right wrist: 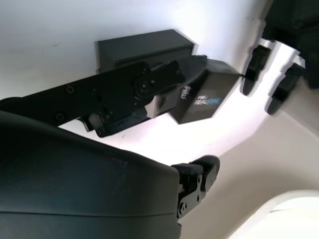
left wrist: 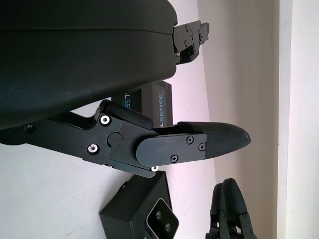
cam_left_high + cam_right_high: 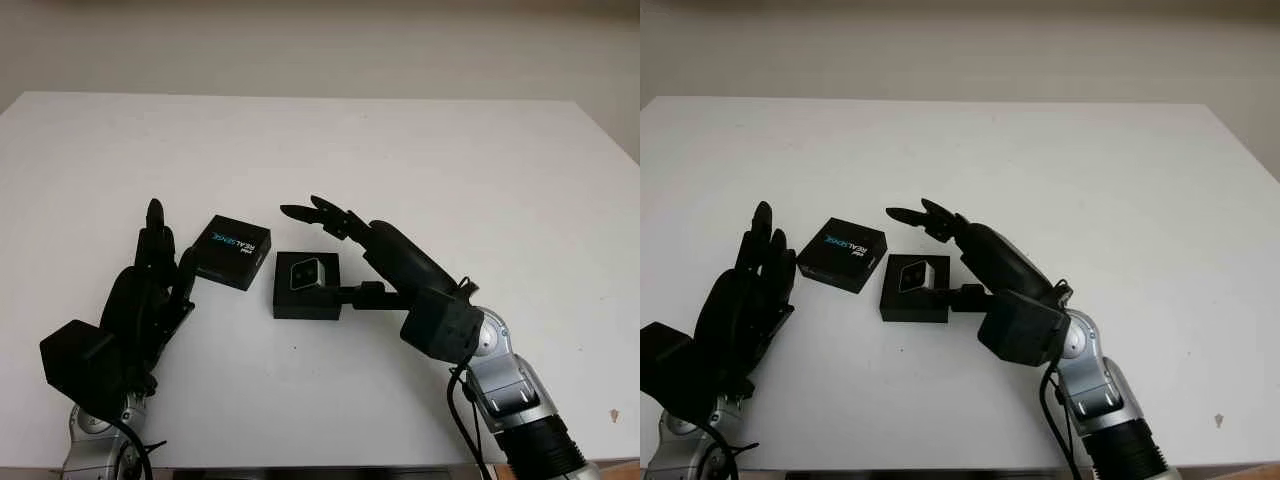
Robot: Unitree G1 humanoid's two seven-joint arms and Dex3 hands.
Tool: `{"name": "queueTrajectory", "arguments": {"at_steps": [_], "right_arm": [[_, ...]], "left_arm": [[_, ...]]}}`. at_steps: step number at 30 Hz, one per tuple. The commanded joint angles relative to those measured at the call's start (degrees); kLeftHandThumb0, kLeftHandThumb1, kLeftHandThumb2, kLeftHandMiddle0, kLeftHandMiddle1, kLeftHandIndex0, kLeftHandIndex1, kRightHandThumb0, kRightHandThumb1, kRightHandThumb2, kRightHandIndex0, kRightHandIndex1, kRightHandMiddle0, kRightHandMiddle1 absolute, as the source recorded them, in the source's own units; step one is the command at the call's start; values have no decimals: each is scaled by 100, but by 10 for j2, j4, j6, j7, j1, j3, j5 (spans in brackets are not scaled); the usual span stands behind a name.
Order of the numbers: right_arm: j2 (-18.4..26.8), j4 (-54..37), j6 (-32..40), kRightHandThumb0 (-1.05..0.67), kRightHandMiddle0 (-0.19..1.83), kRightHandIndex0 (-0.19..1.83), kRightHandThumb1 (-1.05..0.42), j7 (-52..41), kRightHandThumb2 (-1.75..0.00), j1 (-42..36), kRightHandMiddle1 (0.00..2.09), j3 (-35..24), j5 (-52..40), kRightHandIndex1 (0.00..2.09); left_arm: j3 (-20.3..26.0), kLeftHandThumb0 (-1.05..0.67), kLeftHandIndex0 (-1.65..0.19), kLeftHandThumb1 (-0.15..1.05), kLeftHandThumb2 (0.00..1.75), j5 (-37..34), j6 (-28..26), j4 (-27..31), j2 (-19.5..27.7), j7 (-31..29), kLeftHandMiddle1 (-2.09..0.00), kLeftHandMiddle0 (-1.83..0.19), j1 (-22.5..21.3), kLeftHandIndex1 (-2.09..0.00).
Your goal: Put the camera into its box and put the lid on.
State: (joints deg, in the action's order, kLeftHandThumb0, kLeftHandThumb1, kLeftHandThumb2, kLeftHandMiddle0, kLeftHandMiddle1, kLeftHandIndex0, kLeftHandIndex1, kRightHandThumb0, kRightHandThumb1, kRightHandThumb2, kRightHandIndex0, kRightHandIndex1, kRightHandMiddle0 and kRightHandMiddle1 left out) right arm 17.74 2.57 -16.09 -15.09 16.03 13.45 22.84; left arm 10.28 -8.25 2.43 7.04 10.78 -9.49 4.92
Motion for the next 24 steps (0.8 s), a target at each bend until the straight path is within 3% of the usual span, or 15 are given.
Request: {"name": "queueTrajectory", "arguments": {"at_steps": [1,4,11,16,24], "right_arm": [[25,-8,-33,-64,15,9,-104,23,-16,4,15,13,48,14],[62,-13,-68,-69,10,6,-105,27,-37,9,9,34,110,10],[111,0,-128,-71,3,-3,-105,25,-55,8,5,60,167,4],[136,-1,-144,-73,1,-6,-105,22,-58,-2,5,77,201,4],[152,-21,-96,-72,-4,-10,-105,-3,-47,-33,3,94,265,3]], "left_arm": [[2,-77,19,105,48,-3,-2,9,3,-1,0,19,-6,0],[1,-77,19,105,48,-1,0,8,2,0,0,19,-6,0],[1,-77,19,105,48,-2,2,5,3,-3,0,19,-6,0],[2,-78,19,105,48,-5,-1,13,1,-3,0,19,1,0],[3,-77,19,105,49,0,-1,24,4,-3,0,19,15,0]]}}
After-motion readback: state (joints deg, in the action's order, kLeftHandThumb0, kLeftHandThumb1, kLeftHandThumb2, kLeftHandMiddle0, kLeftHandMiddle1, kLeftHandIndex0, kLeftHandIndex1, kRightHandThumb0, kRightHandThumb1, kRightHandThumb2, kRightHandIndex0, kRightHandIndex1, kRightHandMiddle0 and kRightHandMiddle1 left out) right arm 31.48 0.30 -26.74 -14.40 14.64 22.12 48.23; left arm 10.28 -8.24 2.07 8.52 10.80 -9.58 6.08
